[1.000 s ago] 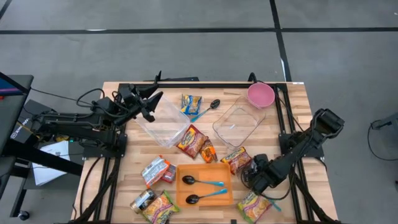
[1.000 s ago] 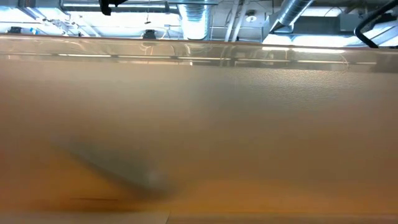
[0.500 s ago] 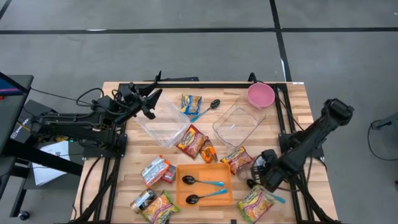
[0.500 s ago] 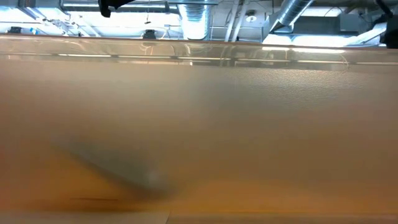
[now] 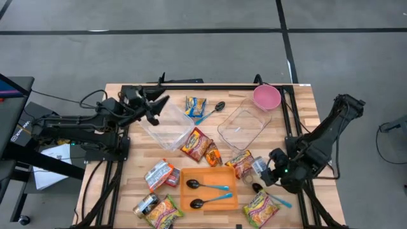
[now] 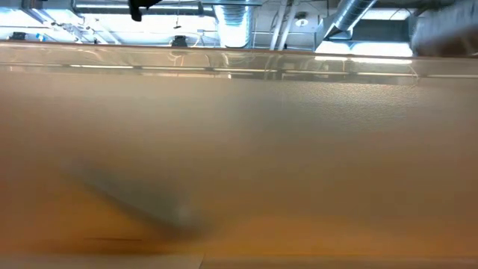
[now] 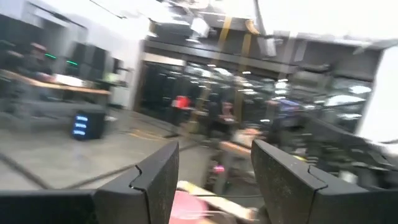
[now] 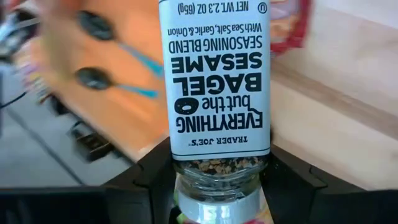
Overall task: Pick & Place Food Item
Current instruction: Put the white seasoning bottle into the transparent bin
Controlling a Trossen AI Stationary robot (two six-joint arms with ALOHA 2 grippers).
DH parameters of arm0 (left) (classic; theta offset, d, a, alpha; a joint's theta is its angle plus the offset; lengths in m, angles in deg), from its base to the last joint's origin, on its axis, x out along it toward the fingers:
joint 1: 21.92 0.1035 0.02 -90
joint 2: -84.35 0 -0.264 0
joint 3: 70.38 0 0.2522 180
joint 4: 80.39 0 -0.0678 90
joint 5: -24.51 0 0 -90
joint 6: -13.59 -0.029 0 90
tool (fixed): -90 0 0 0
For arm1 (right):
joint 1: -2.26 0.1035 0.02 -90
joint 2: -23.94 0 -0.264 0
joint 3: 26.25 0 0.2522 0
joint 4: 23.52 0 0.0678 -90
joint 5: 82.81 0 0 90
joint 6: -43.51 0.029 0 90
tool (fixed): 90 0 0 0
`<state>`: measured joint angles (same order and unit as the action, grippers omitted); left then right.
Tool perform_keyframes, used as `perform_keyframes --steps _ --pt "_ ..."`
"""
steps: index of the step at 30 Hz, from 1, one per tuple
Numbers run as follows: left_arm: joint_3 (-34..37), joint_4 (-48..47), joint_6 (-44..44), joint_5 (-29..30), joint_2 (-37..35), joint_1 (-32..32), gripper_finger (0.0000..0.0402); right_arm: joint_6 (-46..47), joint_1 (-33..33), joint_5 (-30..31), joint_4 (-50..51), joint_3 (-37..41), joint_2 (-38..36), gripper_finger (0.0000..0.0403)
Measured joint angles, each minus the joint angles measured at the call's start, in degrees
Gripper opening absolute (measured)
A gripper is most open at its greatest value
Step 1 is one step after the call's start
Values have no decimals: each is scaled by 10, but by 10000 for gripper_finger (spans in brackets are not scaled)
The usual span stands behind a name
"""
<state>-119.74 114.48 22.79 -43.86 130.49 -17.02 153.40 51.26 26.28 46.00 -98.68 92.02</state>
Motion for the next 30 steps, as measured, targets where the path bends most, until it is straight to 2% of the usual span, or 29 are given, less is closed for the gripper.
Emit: perform_keyframes --steps 6,12,16,20,23,27,30 --pt "-26 24 48 -135 91 -8 195 -86 -27 -17 4 -68 -4 182" --pt "-116 21 24 -203 222 -32 200 -195 -105 -23 5 -122 -10 182" --pt "-176 17 30 -240 283 -32 224 -287 -163 -50 3 -155 -9 182" --pt "-258 -41 51 -316 330 -23 255 -372 -222 -90 2 -181 4 182" --pt "-322 -97 21 -356 363 -24 269 -429 -264 -140 -9 -191 19 182" --pt "-384 -148 -26 -378 395 -30 267 -494 -302 -195 -7 -210 53 182" --pt "-407 -192 -31 -398 414 -30 259 -540 -326 -223 -8 -235 76 182"
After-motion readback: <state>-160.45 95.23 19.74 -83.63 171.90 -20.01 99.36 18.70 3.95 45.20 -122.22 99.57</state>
